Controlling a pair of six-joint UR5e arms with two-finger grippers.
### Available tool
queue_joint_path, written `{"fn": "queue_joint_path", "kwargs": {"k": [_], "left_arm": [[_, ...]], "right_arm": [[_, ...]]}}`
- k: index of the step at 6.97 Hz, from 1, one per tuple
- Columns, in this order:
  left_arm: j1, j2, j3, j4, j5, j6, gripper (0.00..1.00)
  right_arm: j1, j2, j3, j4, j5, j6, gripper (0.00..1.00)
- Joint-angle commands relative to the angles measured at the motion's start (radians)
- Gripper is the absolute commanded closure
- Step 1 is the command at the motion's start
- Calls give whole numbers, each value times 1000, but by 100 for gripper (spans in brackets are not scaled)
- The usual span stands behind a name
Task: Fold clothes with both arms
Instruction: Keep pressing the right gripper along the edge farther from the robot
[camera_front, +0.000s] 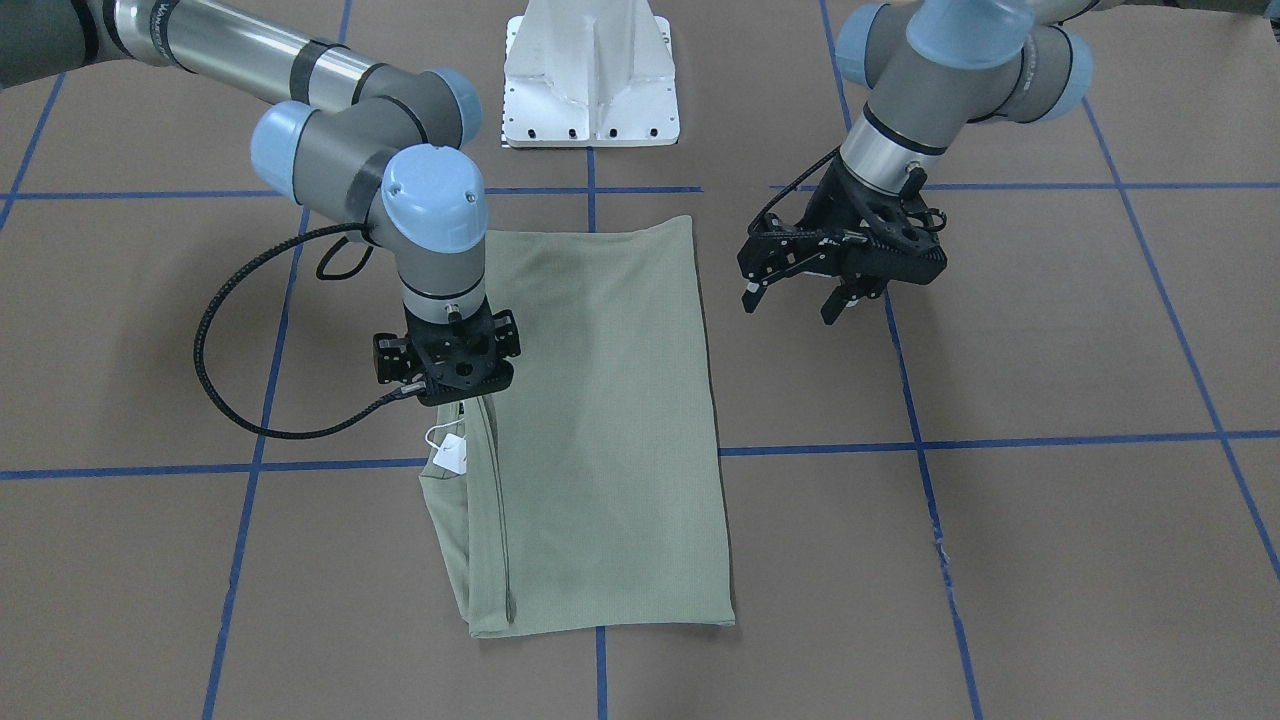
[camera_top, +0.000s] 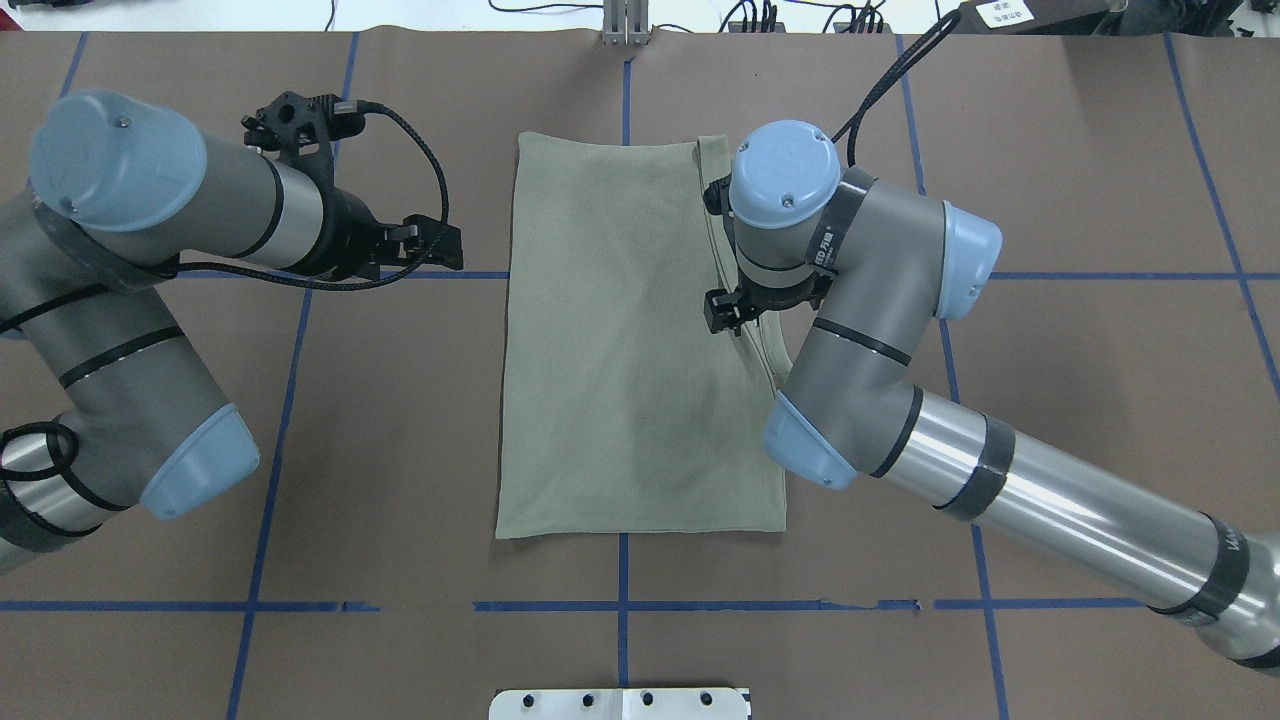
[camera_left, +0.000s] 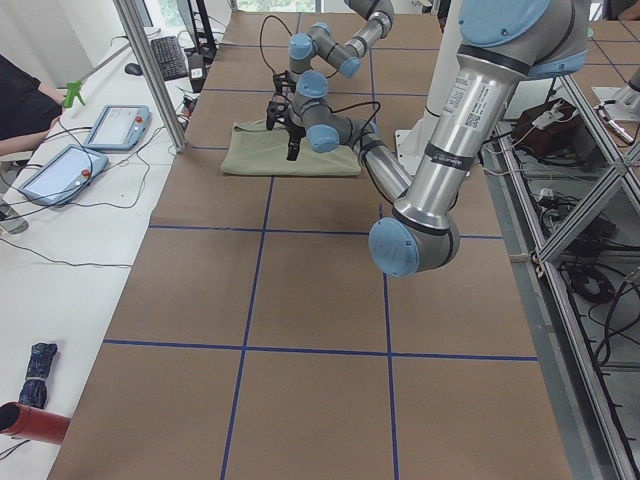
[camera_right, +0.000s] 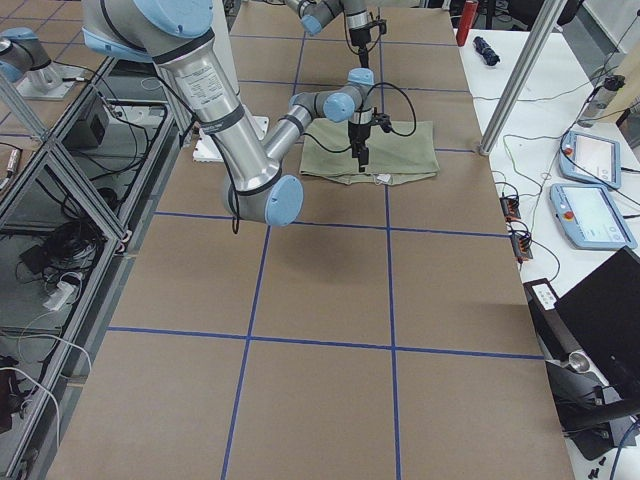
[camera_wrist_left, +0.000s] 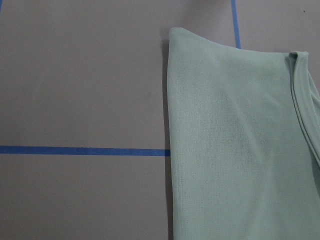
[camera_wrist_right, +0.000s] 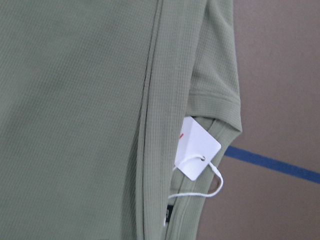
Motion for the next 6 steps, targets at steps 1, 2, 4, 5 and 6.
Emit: {"fn": "queue_joint_path", "kwargs": {"k": [1,2,4,5,6], "left_arm": [[-2,-11,-2,-2,35,4,0],[-2,-15,-2,-2,35,4,0],[-2,-22,-2,-2,33,4,0],[-2,-24,-2,-2,33,4,0],[-2,-24,1,-2,33,4,0]], "right_arm": [[14,60,-151,80,-1,-5,0],[14,67,-188,83,-1,-9,0],[15,77,-216,83,-1,-38,0],[28,77,-216,83,-1,-44,0],[47,76,-216,83,2,-72,0]]}}
